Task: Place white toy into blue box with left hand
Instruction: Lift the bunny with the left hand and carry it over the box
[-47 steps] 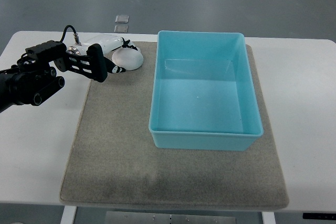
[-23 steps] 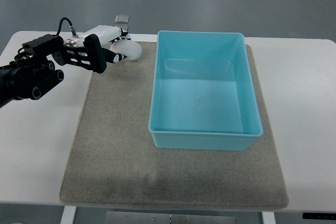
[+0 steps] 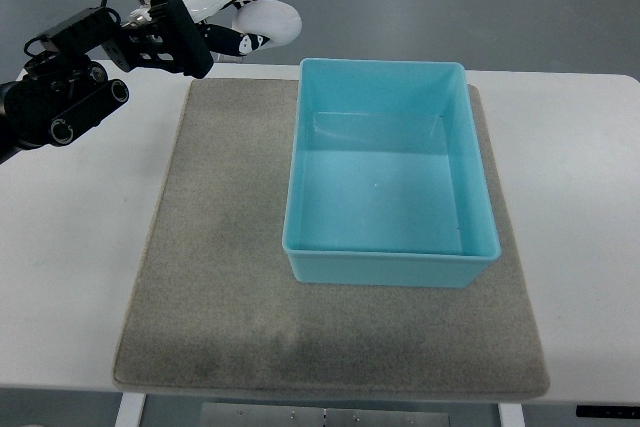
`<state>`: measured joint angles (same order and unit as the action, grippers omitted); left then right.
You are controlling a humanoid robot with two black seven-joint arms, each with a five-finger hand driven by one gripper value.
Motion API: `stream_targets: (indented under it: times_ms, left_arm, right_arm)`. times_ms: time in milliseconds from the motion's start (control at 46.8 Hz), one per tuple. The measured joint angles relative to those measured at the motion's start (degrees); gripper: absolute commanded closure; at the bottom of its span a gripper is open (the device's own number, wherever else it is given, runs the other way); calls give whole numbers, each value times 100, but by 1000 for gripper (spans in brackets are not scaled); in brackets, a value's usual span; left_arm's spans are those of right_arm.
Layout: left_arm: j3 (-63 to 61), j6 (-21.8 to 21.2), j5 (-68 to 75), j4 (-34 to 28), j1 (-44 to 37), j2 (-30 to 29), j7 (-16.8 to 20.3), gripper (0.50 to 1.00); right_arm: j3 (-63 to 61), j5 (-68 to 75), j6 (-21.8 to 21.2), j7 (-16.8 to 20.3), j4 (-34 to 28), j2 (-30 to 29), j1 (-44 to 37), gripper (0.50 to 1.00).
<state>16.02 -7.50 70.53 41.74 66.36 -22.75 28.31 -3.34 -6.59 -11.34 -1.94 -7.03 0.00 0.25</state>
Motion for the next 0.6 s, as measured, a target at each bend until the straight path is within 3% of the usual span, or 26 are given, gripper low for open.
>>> stream_targets:
  times_ms: [363,555,598]
  left_arm:
    - [-36,315,102,1607,-96,-10,9,1000]
    - [-268,730,110,1758,-167,7,11,1000]
    - [-386,759,110,1758,-167,7,14,950]
  right_arm:
    - [0,0,0,1,0,0,1,564]
    - [0,1,0,1,0,0,1,564]
    - [0,1,0,1,0,0,1,564]
